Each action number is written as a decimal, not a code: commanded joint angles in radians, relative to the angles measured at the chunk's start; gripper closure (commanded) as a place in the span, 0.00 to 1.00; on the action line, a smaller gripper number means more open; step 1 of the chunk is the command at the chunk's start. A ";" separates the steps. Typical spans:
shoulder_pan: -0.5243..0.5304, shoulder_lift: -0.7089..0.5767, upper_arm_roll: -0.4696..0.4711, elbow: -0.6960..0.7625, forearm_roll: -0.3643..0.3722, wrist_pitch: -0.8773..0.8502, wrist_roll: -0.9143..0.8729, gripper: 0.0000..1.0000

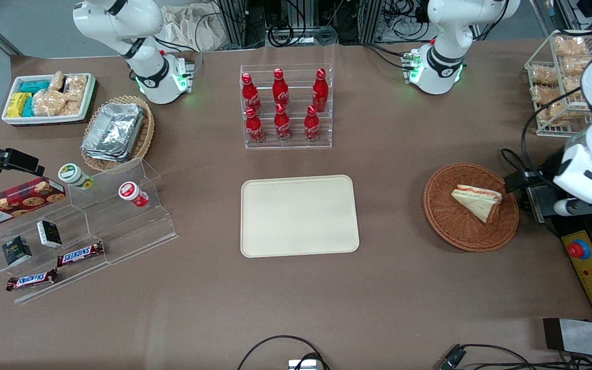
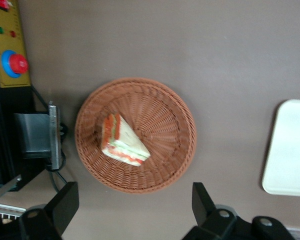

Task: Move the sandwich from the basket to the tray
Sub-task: 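Lower the open left gripper over the wrapped sandwich in the basket, then close the left gripper on the wrapped sandwich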

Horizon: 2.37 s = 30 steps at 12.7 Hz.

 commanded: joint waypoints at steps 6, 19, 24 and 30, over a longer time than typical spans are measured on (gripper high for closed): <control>0.062 0.134 0.001 0.038 0.023 0.018 -0.050 0.00; 0.113 0.123 0.001 -0.467 0.024 0.525 -0.463 0.00; 0.113 0.131 0.001 -0.494 0.024 0.522 -0.460 0.00; 0.105 0.200 0.000 -0.475 0.023 0.517 -0.459 0.00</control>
